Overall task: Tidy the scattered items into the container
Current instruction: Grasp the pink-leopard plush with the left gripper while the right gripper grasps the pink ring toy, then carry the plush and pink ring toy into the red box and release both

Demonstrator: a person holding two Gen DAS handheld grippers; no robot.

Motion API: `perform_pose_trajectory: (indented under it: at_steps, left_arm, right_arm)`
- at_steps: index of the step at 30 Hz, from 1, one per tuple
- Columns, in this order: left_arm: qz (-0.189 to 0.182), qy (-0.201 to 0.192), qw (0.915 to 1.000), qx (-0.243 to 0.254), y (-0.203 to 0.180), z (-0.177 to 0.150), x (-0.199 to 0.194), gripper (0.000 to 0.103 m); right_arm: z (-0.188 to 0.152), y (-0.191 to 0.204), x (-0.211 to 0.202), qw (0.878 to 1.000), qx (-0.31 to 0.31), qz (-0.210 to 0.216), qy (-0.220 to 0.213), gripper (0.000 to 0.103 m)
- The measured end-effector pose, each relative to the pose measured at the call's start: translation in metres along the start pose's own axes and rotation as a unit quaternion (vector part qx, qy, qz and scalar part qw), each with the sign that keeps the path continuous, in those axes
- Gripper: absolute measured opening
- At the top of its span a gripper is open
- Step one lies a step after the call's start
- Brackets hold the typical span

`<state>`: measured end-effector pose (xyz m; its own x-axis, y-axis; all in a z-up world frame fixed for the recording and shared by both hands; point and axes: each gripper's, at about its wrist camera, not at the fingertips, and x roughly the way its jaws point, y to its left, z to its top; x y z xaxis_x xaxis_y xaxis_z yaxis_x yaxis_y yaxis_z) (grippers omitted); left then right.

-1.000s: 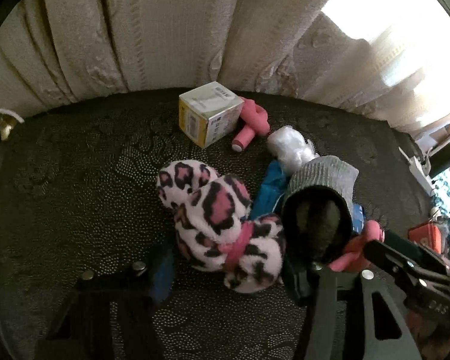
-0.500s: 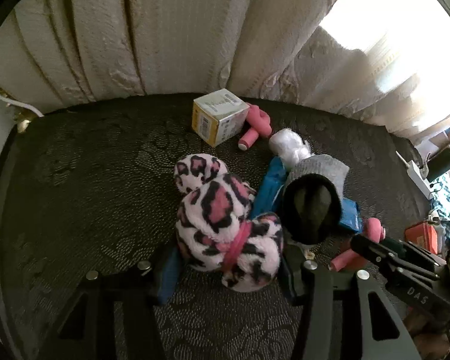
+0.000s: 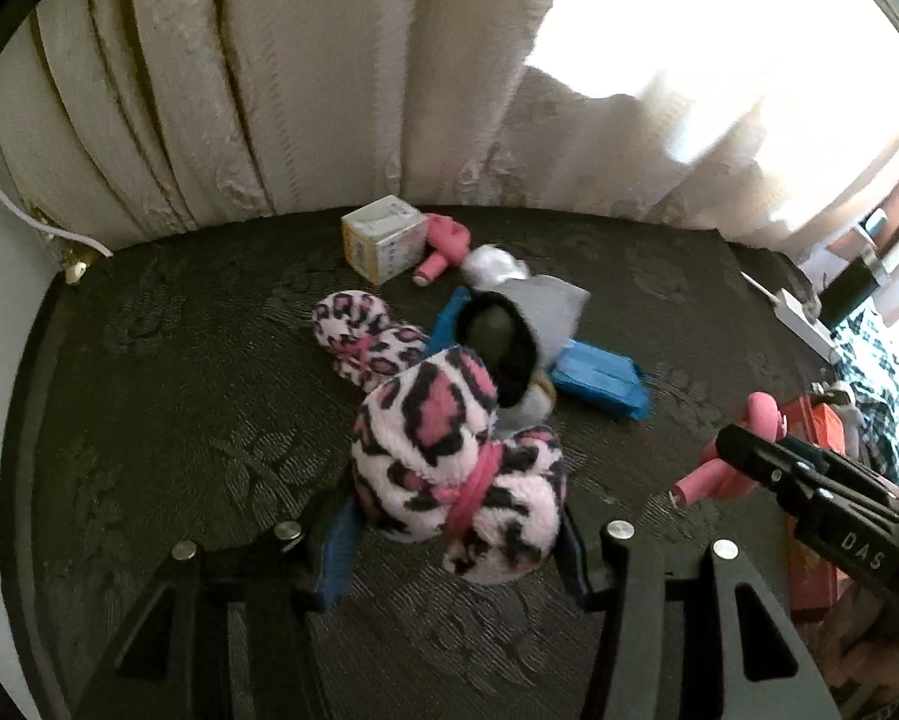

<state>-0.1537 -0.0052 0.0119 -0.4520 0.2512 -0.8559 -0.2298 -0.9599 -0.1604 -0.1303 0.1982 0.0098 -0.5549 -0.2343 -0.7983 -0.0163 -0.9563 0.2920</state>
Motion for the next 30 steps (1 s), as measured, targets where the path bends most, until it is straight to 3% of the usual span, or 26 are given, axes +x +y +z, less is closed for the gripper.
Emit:
perform_pose_trajectory:
  at_steps: [13,30]
  left_arm:
    - [-0.003,-0.03,0.9983,0.05,-0.077,-0.03,-0.055,0.056]
    - [-0.033,-0.013,0.9934,0.109,-0.195,-0.074,-0.069,0.056]
  right_arm:
    - [-0.039,-0.038,-0.078,0.999,0.018,-0.012,-0.041,0.045]
    - [-0.084,-0.122,-0.147,0.997,0.046,-0.035,-0.051,0.045]
